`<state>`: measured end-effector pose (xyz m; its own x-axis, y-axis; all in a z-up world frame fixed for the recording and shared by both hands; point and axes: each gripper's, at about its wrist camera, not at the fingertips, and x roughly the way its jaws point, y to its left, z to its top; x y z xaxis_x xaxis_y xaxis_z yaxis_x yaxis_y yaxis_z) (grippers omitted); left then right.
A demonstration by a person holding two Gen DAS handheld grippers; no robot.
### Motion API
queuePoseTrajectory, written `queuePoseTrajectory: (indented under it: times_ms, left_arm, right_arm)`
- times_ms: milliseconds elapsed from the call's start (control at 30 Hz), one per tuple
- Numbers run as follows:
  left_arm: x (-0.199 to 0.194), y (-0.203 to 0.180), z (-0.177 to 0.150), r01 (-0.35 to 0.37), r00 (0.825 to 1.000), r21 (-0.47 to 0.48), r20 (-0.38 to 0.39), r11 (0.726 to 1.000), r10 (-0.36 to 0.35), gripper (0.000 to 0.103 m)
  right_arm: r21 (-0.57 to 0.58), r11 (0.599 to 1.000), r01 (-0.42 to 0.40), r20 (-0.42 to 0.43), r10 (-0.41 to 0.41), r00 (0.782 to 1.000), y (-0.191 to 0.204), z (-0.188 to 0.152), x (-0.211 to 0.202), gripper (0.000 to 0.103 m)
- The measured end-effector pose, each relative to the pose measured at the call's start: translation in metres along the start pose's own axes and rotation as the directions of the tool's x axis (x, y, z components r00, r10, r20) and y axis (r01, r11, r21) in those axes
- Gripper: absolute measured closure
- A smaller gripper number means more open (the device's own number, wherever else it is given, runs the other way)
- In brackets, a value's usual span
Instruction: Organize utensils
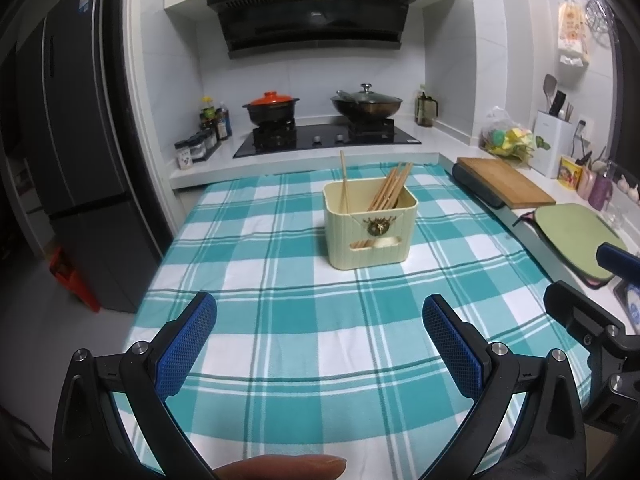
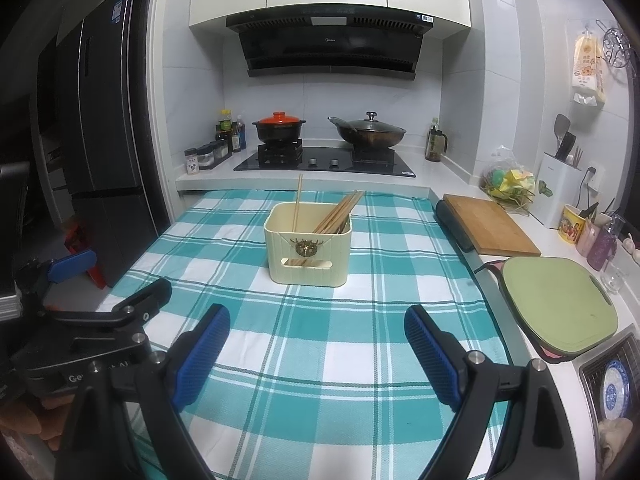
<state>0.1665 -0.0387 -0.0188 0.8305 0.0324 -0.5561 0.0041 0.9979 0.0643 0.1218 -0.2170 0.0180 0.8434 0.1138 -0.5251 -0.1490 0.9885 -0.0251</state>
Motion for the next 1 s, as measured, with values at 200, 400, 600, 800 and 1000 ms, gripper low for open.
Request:
queuePoseTrajectory:
  times_ms: [200,400,600,800,1000]
  left_arm:
    - [0.0001,-0.0039,-0.0006,-0.002,1.0,0.003,-0.002,1.0,0.002,0.0]
    - [-0.0006,-0.005,-0.0008,-0.001,1.0,0.004,-0.004,1.0,0.001,0.0]
    - [0.0013,-0.0064,-0.0016,-0.001,1.0,0.004,-0.009,1.0,0.001,0.0]
    - [0.0016,-0.0068,-0.0022,-0.001,1.0,0.001,-0.008,1.0,0.001,0.0]
    - [0.0025,-0.006,-0.0023,-0.001,1.0,0.004,-0.012,1.0,0.001,0.0]
  right_arm:
    - [0.009,1.0,0.025,-0.004,-0.025,1.0,-0.0043,0.0,0.0019,0.012]
    - [0.009,0.999,0.034,-0.007,-0.034,0.999,-0.0058,-0.0008,0.0029,0.012]
    - [0.009,0.999,0.04,-0.007,-0.039,0.999,-0.0075,-0.0015,0.0031,0.012]
    - [0.008,0.999,0.049,-0.009,-0.049,0.999,-0.0097,-0.0021,0.0034,0.012]
    - [0.009,0.999,0.049,-0.009,-0.049,0.999,-0.0096,-0.002,0.0035,0.012]
